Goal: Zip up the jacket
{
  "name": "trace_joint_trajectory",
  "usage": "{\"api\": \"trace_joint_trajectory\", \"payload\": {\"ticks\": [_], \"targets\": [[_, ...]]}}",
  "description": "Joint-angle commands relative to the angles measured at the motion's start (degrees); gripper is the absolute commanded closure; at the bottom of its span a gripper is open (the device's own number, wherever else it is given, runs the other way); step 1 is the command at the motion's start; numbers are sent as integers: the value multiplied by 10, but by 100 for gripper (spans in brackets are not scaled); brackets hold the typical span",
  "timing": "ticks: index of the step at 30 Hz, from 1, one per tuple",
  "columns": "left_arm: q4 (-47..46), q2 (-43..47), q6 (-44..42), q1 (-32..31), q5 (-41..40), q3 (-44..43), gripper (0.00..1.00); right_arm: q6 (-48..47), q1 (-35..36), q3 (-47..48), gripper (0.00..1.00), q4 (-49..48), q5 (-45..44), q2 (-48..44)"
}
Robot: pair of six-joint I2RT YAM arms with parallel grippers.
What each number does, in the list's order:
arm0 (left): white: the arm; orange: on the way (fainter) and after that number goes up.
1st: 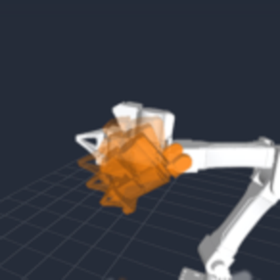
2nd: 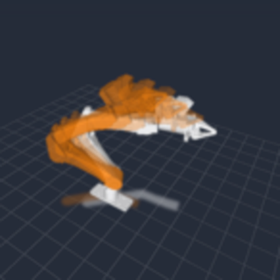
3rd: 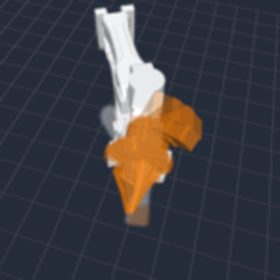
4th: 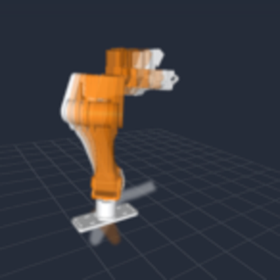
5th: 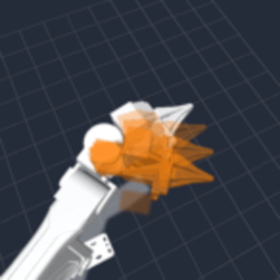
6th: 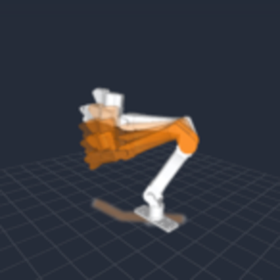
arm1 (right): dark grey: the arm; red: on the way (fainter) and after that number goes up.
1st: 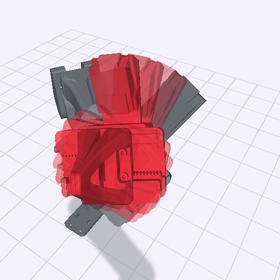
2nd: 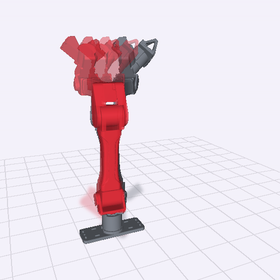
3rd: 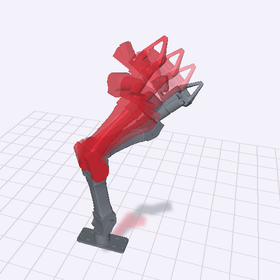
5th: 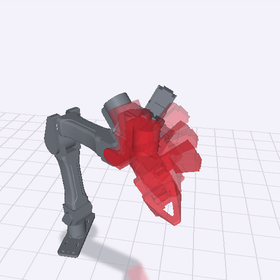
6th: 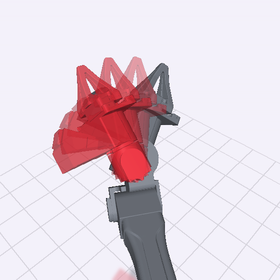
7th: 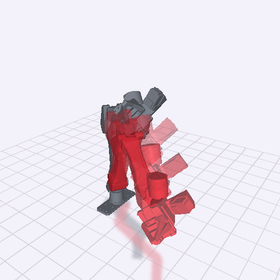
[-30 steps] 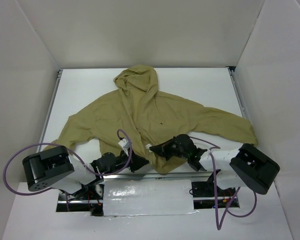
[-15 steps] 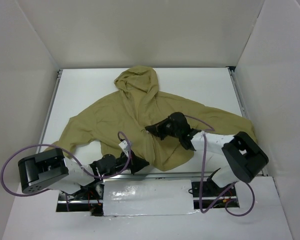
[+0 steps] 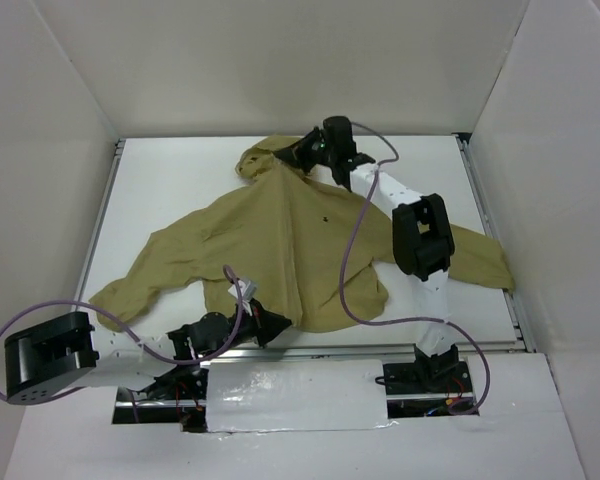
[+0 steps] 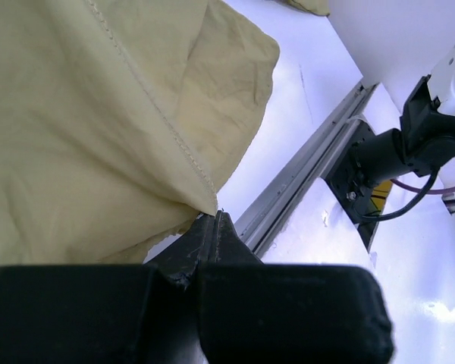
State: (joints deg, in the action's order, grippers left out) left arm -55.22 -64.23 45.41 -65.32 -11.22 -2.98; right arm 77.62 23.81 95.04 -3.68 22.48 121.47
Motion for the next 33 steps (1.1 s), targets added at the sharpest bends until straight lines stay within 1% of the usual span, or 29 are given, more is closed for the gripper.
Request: {"api": "trace_joint_trajectory", "payload": {"ticks": [1, 2, 3, 5, 8, 10, 14, 18, 20, 22, 25, 28, 33], "targets": [[32, 19, 24, -17, -19, 68, 100, -86, -25, 176, 100, 53, 15, 50], [38, 21, 25, -18, -21, 69, 100, -87, -37, 206, 100, 64, 19, 80], [42, 23, 28, -20, -24, 66, 100, -85, -42, 256, 100, 68, 21, 91], [55, 24, 34, -24, -37, 65, 100, -83, -54, 296, 100, 68, 25, 111], [70, 20, 45, -25, -59, 64, 100, -95, -66, 381, 100, 69, 34, 118], [92, 16, 61, -26, -85, 65, 100, -103, -73, 412, 100, 60, 44, 108], [119, 13, 73, -27, -123, 55, 100, -112, -85, 436, 100, 55, 49, 92], [166, -2, 86, -26, -158, 34, 100, -115, -93, 434, 100, 39, 71, 81], [166, -22, 94, -26, -173, 34, 100, -114, -95, 427, 100, 20, 87, 81], [158, -38, 98, -26, -174, 19, 100, -114, -95, 422, 100, 13, 92, 82], [172, -71, 121, -26, -181, 8, 100, -125, -97, 421, 100, 9, 89, 83], [177, -86, 131, -25, -182, -3, 100, -146, -101, 475, 100, 32, 74, 97], [201, -100, 163, -26, -207, -1, 100, -139, -123, 464, 100, 28, 70, 85]]}}
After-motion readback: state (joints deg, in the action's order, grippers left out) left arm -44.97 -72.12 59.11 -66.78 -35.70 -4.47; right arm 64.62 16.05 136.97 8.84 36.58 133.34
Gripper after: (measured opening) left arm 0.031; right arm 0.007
